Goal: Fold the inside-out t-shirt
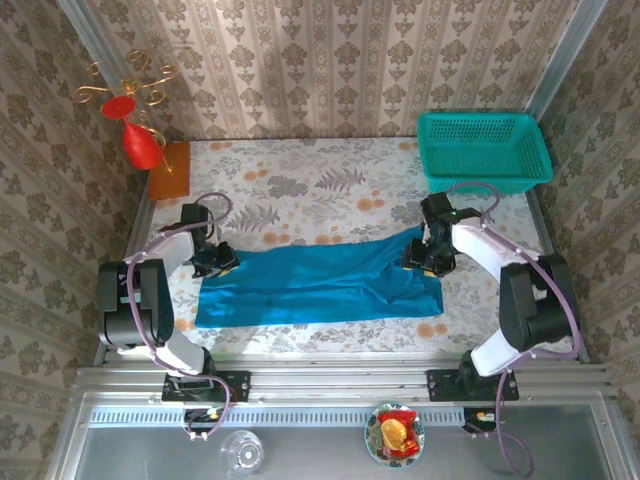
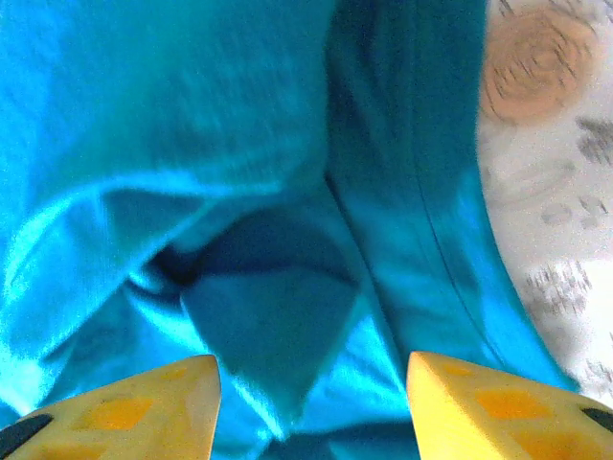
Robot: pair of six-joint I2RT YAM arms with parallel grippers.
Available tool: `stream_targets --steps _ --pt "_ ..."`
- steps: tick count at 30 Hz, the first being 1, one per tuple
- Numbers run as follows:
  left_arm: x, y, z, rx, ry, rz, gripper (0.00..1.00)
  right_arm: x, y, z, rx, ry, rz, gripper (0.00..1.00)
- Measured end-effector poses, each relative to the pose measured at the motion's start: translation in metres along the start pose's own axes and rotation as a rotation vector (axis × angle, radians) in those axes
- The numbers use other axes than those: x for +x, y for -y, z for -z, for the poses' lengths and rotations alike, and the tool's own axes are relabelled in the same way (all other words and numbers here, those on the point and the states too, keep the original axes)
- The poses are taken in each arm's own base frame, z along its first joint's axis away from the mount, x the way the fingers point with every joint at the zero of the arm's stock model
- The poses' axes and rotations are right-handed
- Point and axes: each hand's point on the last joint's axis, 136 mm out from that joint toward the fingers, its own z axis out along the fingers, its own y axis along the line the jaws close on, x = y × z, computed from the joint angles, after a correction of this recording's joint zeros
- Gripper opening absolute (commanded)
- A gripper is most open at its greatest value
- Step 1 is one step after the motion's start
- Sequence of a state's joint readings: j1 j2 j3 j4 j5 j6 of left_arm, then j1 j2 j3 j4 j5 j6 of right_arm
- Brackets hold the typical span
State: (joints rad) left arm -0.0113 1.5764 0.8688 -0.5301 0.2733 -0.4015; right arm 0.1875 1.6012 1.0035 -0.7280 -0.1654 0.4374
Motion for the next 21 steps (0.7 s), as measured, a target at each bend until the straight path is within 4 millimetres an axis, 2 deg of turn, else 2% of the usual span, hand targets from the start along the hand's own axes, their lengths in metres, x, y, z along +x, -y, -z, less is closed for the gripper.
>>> stream_targets --steps 3,9,16,21 --pt "-0.001 -0.001 0.001 0.0 0.003 0.002 0.26 -0.005 -0.001 -0.013 0.001 -0.021 0.026 0.54" --pt "-0.002 -0.002 0.001 0.0 0.005 0.003 0.26 -0.004 -0.004 -0.027 -0.017 -0.058 0.048 0.39" --pt "-0.003 -0.004 0.002 -0.001 0.007 0.008 0.26 -0.003 -0.006 -0.023 -0.028 -0.057 0.059 0.07" --pt "-0.006 -0.006 0.002 -0.002 0.018 0.016 0.26 0.0 -0.007 0.0 -0.021 -0.02 0.041 0.0"
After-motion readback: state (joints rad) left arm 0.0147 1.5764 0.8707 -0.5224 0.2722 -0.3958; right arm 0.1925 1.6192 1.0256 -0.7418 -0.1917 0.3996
